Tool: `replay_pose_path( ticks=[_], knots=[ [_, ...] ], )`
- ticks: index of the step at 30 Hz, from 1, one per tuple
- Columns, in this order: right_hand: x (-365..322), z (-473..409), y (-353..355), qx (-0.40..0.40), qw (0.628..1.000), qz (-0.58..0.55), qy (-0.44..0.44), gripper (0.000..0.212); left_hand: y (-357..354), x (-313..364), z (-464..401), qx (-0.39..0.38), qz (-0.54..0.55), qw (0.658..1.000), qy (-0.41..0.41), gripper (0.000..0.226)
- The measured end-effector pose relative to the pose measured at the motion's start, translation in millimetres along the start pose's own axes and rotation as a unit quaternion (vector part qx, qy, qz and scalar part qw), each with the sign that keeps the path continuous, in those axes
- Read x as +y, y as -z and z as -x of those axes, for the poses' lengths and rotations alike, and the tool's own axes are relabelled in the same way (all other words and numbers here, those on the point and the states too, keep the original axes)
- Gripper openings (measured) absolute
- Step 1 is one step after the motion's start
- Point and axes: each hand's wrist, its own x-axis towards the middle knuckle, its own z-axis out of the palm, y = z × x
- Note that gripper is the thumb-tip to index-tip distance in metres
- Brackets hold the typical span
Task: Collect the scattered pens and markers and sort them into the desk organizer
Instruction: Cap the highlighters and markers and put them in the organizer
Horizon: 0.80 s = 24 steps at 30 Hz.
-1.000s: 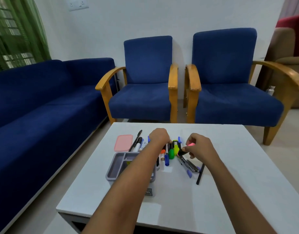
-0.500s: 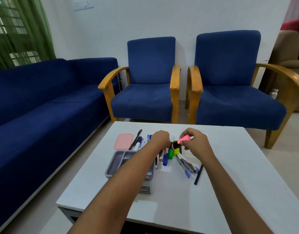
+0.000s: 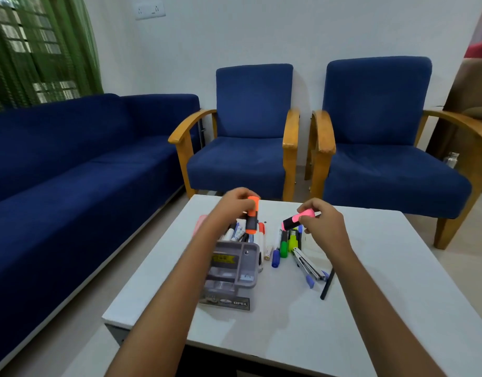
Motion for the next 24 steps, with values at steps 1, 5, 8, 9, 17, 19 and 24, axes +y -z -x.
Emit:
replay_pose_path(
  ticks=[1,5,8,9,17,19,24],
  knots=[
    [-3.5,0.8,-1.5,0.004,1.000,-0.013,0.002,0.014,19.3,-3.1,13.6,0.008,0.051,0.999,-0.014,0.023],
    [-26.9,6.4,-16.7,-0.026,0.998,-0.059,0.024,0.011,69.5,-28.4,58.6,0.055,0.121,0.990,-0.052,0.025],
    [-49.2,14.8,-36.6,-0.086,0.991,-0.090,0.056,0.011,78.6,-47.9,74.1,0.052,0.111,0.991,-0.060,0.028],
    [-57.3,18.5,-43.4,-0.107,0.986,-0.105,0.067,0.016,80.6,-53.0,77.2,0.046,0.102,0.992,-0.064,0.028],
    [-93.5,42.0,-81.1,-0.218,0.964,-0.064,0.140,0.028,80.7,-82.2,74.9,-0.003,0.062,0.997,-0.049,0.028],
    [-96.0,44.1,-89.2,-0.223,0.962,-0.017,0.159,0.027,80.0,-86.7,74.9,0.003,0.057,0.997,-0.043,0.024],
    [-101.9,48.4,-102.7,-0.232,0.953,0.047,0.192,0.021,85.9,-91.7,75.2,-0.035,0.085,0.996,0.013,0.028]
  ],
)
